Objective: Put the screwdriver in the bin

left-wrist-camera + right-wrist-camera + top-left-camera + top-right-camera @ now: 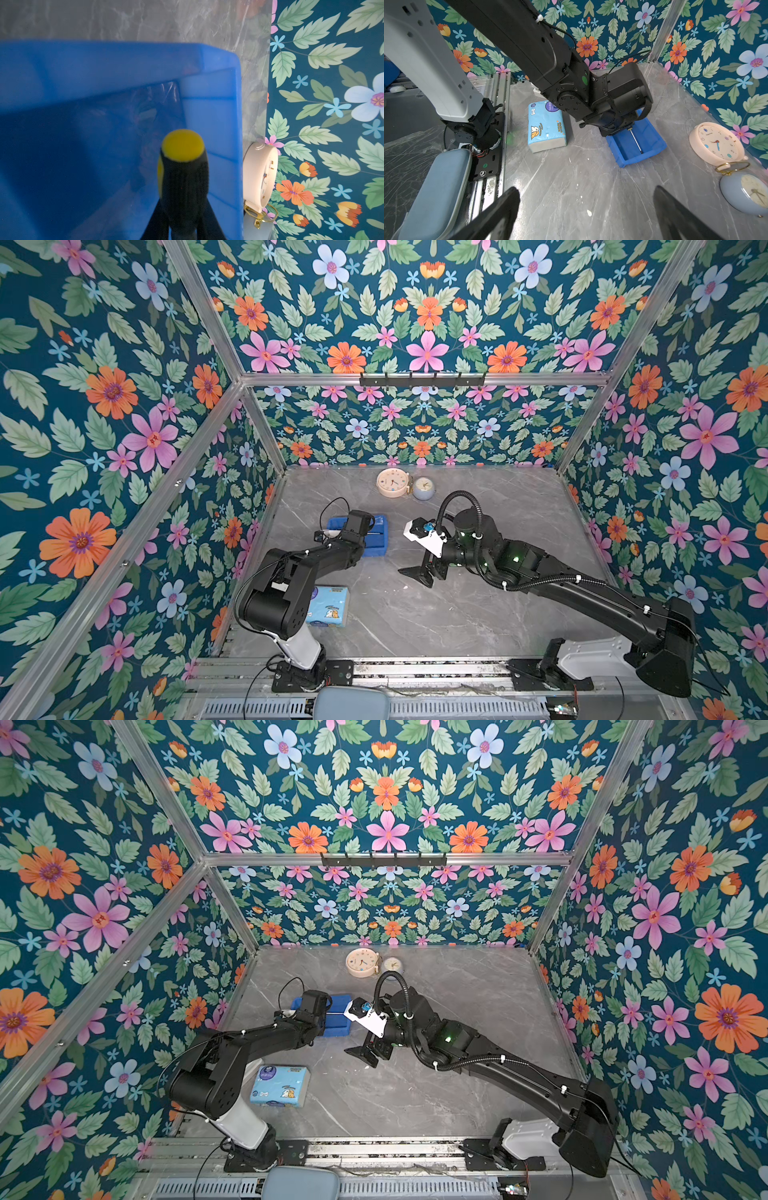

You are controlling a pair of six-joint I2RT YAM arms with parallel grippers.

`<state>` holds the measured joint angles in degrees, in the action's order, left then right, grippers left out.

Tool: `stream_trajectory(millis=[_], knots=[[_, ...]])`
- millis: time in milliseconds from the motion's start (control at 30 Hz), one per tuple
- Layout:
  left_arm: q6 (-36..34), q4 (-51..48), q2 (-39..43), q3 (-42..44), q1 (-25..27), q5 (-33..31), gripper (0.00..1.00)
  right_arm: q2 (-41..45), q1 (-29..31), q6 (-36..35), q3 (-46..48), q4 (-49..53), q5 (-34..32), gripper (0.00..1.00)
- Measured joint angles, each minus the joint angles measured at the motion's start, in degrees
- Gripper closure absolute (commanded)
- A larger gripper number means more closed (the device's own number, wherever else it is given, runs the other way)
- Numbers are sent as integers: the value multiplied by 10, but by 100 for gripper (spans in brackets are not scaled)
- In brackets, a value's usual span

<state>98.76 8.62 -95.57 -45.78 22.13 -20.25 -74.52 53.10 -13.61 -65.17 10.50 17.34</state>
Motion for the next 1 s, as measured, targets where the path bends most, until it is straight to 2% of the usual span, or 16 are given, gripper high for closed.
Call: stream_trajectory(millis=[67,300,633,867,1000], knots=[[1,7,-3,-1,0,4,89,1,1,3,3,0,0,1],[0,1,10,2,0,6,61,1,1,11,7,-1,0,1],[-33,-11,76,9,0,-17,42,15,1,14,27,-26,-10,1],[-127,-19,159,30,-1,-55,21,46,-10,23,61,-60,-31,1],[-230,-21,220,56,0,-79,11,69,-37,43,97,-90,-37,1]])
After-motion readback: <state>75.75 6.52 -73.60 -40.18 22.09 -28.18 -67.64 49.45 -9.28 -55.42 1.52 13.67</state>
